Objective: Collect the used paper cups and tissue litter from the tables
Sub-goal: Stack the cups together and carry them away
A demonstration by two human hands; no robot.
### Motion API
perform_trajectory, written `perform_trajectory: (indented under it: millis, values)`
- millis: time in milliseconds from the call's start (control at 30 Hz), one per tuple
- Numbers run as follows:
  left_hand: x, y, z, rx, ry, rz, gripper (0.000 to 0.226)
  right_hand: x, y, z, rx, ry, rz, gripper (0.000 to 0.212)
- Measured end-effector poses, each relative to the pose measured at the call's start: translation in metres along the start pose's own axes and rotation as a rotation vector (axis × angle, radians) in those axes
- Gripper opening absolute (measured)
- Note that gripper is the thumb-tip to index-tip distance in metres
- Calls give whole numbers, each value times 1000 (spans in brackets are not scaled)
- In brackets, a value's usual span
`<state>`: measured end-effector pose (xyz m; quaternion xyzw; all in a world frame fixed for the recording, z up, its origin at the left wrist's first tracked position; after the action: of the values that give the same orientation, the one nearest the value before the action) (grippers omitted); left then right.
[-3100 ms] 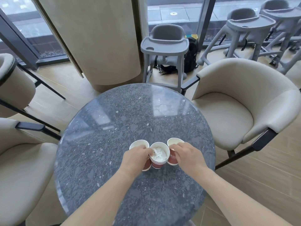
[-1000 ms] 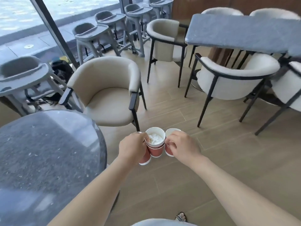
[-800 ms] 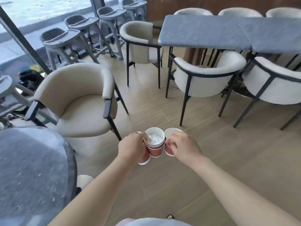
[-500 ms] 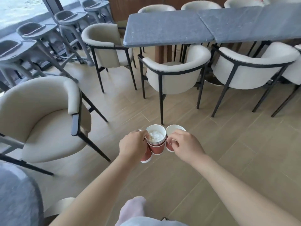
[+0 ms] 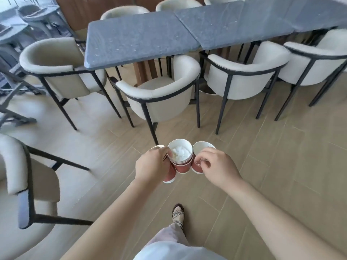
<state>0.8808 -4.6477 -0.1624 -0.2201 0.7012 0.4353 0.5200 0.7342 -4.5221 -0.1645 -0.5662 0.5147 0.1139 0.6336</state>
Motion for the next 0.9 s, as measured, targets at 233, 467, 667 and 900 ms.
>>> perform_trajectory:
  millis: [233,467,667,900]
  values:
    - [21,43,-86,82,-36,48,22,-30,41,-66,106,153,17,23]
    - [62,112,-155,230,-175,13,25,-59,103,-102,236,191,98,18]
    - [118,205,-204,378,-270,-21,27,-99,180,-124,359,275,145,19]
    - [187,348,-269,472,-315,-29,27,-177,308,-168,464,311,139,17]
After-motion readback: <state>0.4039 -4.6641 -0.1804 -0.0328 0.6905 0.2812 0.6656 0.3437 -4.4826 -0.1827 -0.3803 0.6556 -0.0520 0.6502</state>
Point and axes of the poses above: each hand's wrist, its own z-axis away from the middle knuckle, its own x-axis out of the palm, y = z × x, the point moved 2 cm from there along -z, towards the middle knuckle, and after that the axes turned 9 degrees about y, right-handed, at the moved point
